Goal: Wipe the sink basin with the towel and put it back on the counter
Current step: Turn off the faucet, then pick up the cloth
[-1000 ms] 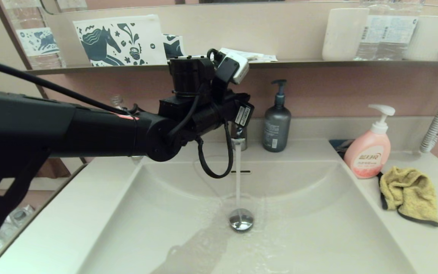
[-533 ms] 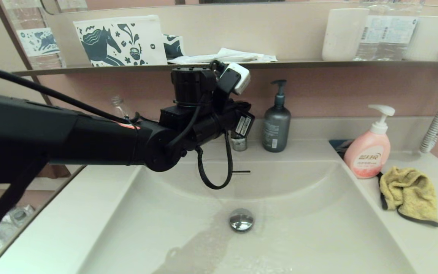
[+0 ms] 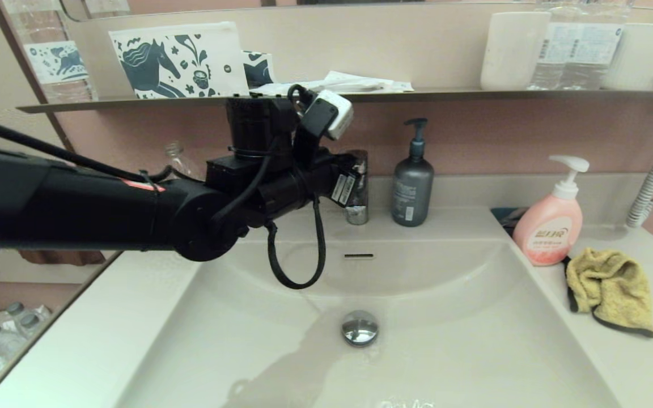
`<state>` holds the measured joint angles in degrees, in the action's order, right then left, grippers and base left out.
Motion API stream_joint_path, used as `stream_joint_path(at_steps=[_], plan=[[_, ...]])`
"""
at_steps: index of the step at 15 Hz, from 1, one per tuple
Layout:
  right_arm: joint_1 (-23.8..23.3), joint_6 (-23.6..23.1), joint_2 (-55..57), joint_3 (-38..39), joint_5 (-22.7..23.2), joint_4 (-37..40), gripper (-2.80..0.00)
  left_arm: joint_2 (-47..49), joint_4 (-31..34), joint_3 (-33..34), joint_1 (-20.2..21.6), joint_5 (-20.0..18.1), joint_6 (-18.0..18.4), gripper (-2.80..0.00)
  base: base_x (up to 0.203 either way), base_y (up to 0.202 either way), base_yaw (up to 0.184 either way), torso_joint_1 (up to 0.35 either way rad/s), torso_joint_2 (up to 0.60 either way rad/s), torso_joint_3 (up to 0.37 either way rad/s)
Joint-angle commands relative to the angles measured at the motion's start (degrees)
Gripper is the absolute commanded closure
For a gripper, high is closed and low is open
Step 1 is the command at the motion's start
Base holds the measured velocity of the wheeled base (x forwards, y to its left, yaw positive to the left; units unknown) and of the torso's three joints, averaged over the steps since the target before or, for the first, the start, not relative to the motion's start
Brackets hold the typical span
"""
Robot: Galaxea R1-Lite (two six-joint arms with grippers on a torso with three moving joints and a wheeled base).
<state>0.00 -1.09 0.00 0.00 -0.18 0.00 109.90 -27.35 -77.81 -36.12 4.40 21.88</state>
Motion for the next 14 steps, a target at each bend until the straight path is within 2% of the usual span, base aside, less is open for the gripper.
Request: stream_joint_path(at_steps=[1,9,10,14], plan=[[0.00,-0.02,0.00,0.00,0.01,0.00,0.00,-5.99,-0.66,4.21,0.44,0.05,0.01,0.00,0.000,0.000,0.000,0.000,0.00,0.000],[0.00,-0.04,0.00,0.00,0.01,-0.07,0.00,-29.89,-0.78,26.43,1.36,3.54,-1.09,0.00,0.000,0.000,0.000,0.000,0.00,0.000],[0.00,-0.02,0.00,0.00,0.01,-0.01,0.00,-33.56,-0.74,29.02,2.63,3.87,-1.22,0.00,0.000,0.000,0.000,0.000,0.00,0.000],[0.00,-0.04,0.00,0.00,0.01,-0.01,0.00,-49.08,-0.61,39.34,14.15,4.28,-1.30,0.00,0.000,0.000,0.000,0.000,0.00,0.000]])
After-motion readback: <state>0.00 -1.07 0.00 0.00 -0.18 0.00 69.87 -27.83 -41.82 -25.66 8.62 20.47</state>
